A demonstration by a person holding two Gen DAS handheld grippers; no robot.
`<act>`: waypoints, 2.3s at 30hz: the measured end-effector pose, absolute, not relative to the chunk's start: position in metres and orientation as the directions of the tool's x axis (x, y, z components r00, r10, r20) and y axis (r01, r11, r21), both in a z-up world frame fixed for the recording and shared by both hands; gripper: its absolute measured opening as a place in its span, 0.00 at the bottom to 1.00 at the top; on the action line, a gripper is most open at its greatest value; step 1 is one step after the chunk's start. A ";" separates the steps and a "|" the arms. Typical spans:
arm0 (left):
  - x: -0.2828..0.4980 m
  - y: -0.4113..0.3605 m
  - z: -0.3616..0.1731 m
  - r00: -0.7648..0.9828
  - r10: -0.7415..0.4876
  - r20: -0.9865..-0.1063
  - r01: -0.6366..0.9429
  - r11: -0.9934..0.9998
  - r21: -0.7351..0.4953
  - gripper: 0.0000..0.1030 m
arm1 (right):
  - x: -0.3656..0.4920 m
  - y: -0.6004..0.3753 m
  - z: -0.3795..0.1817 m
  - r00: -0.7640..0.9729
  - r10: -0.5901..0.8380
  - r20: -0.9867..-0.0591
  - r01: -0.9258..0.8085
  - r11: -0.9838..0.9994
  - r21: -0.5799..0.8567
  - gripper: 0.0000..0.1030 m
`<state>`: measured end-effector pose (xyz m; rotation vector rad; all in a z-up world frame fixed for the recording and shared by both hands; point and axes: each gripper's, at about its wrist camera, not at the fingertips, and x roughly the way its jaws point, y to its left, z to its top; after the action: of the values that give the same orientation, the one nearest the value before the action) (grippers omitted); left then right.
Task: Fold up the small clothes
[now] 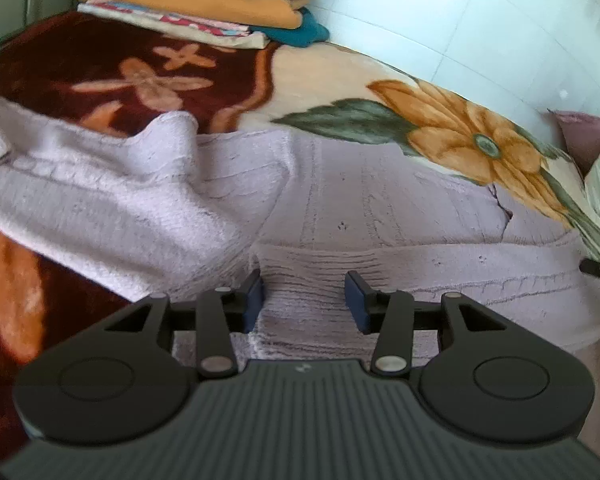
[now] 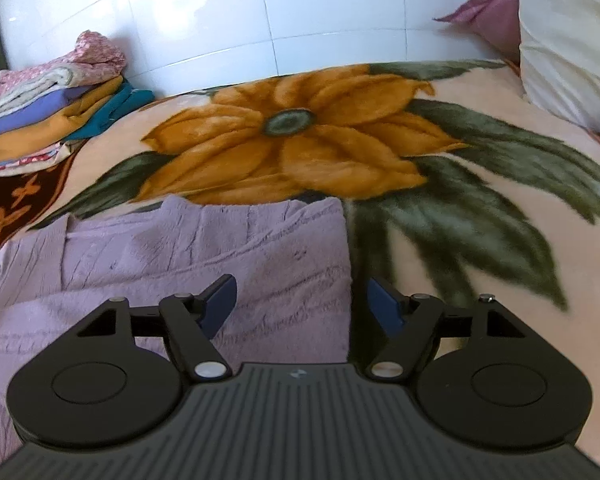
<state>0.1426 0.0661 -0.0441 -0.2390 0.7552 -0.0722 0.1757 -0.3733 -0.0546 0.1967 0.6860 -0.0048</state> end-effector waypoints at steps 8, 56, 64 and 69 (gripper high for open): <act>0.139 0.058 -0.045 0.763 -0.122 -0.634 0.008 0.984 -0.180 0.14 | 0.183 -0.368 -0.061 0.785 0.060 -0.616 0.033 0.990 0.139 0.16; 0.134 0.184 0.003 0.744 0.293 -0.601 -0.353 0.935 0.019 0.50 | -0.017 -0.309 -0.004 0.827 0.181 -0.532 -0.035 0.961 0.274 0.62; 0.161 0.227 -0.015 0.677 0.392 -0.623 -0.471 0.881 0.042 0.50 | -0.021 -0.299 -0.019 0.794 0.161 -0.587 0.006 0.962 0.272 0.62; 0.168 0.236 -0.026 0.679 0.402 -0.614 -0.473 0.880 0.053 0.50 | -0.018 -0.296 -0.025 0.781 0.158 -0.604 0.018 0.961 0.275 0.62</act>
<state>0.1679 0.2361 -0.0258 -0.1128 0.6615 0.4926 -0.0181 -0.2958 -0.0246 0.2741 0.6728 0.0769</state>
